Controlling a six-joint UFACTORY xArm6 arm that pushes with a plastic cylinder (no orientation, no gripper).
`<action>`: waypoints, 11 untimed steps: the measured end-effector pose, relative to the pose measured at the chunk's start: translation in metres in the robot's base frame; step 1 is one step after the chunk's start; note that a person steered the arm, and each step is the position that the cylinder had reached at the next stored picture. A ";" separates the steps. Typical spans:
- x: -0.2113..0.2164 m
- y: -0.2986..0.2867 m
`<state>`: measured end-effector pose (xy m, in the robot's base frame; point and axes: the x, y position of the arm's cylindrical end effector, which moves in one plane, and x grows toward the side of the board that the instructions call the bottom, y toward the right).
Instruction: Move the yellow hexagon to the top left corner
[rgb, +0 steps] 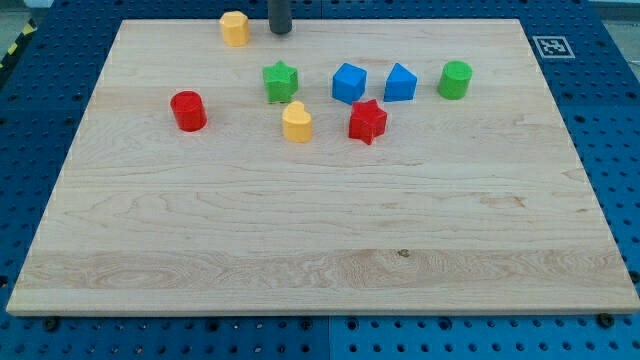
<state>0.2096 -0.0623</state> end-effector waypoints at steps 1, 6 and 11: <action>0.001 -0.017; 0.007 -0.123; 0.008 -0.155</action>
